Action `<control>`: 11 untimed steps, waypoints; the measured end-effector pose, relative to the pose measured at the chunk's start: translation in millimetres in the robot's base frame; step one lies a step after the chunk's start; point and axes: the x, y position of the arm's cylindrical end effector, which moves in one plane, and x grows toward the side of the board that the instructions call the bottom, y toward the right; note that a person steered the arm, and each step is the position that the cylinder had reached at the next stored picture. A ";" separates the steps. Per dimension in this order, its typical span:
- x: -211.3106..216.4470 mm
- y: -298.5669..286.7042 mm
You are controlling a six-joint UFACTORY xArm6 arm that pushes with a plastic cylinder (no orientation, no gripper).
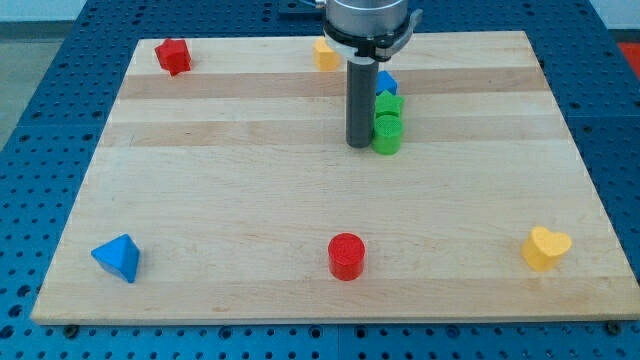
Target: Move the green circle into the green star
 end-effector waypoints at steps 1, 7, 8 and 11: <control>0.7 7.8; 27.5 51.0; 12.4 51.0; 12.0 102.1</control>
